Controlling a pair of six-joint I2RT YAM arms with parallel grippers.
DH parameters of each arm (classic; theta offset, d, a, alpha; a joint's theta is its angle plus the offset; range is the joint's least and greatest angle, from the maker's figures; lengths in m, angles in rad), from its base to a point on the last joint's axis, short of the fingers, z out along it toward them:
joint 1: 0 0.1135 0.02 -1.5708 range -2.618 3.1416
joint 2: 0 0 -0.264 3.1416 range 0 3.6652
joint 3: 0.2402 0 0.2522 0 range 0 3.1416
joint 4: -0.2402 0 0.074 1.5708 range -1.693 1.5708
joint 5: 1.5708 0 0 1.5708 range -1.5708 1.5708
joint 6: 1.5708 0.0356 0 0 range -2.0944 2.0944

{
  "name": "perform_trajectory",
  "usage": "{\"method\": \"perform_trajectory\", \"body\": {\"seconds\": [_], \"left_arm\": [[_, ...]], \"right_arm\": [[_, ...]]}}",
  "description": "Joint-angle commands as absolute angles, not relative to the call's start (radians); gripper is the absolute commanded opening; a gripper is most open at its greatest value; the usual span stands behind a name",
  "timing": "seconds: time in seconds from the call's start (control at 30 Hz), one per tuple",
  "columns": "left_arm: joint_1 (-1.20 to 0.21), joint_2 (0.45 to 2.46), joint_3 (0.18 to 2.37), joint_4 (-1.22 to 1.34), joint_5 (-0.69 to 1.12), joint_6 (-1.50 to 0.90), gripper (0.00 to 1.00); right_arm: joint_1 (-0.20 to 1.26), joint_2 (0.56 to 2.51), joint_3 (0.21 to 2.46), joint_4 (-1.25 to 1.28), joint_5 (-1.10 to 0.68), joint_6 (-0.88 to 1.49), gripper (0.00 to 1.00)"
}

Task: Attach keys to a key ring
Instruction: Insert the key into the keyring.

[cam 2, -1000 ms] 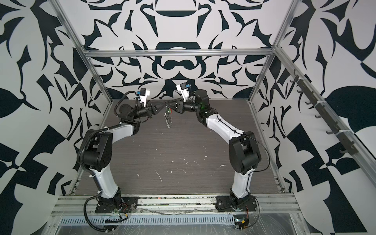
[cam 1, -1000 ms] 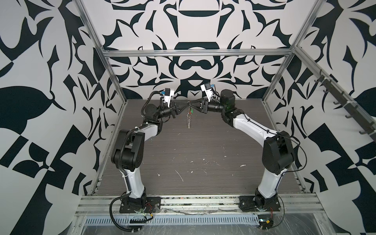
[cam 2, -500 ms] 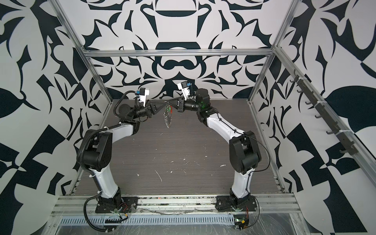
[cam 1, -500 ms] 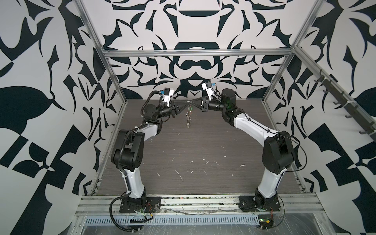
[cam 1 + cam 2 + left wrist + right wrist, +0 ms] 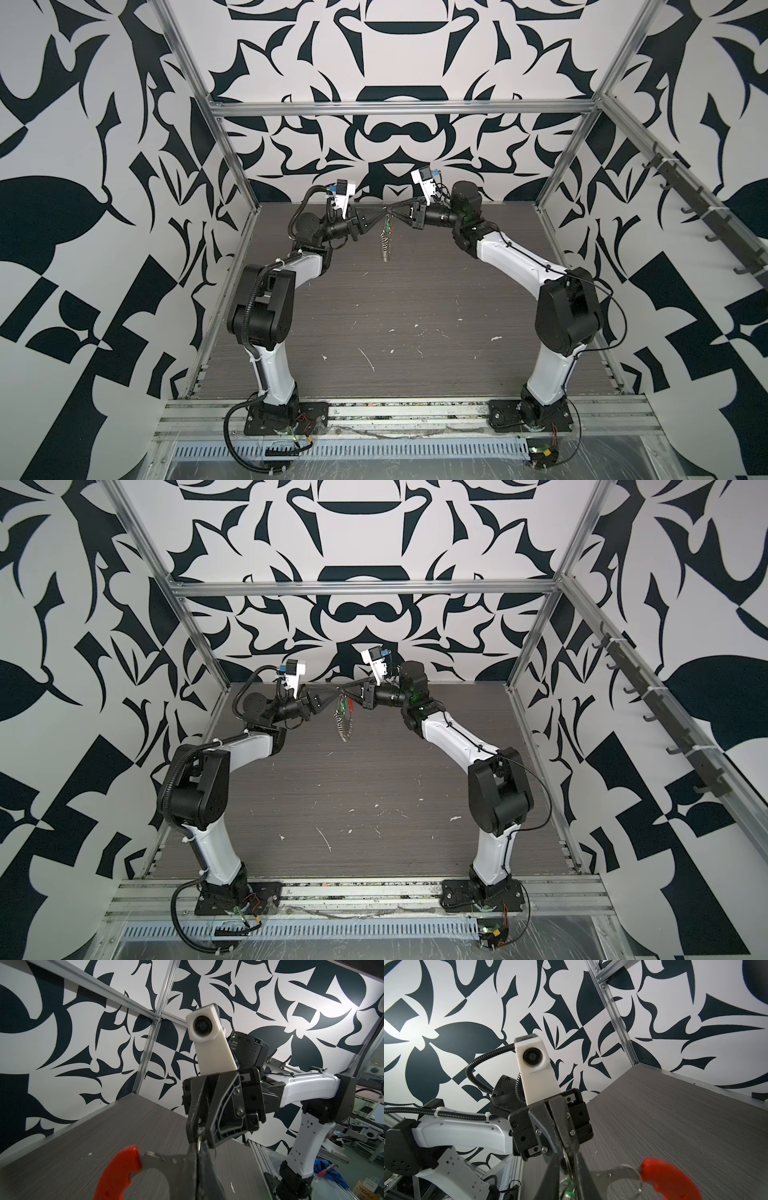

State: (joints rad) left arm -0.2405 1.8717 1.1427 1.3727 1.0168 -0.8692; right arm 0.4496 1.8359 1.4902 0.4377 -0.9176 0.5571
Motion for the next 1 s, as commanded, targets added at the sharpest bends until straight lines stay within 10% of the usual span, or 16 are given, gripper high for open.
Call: {"method": "perform_trajectory", "body": {"seconds": [0.0,0.4,0.63,0.97], "left_arm": [[-0.236,1.865,1.177,1.441,0.988,-0.889,0.00],[-0.236,1.859,1.182,1.442,0.986,-0.897,0.00],[-0.236,1.858,1.181,1.442,0.985,-0.900,0.00],[-0.238,1.867,1.189,1.442,0.984,-0.906,0.00]], "right_arm": [[0.464,1.802,1.500,0.483,-0.959,0.557,0.18],[0.463,1.781,1.482,0.482,-0.965,0.552,0.29],[0.462,1.776,1.473,0.490,-0.967,0.559,0.09],[0.474,1.795,1.490,0.522,-0.980,0.591,0.12]]}}
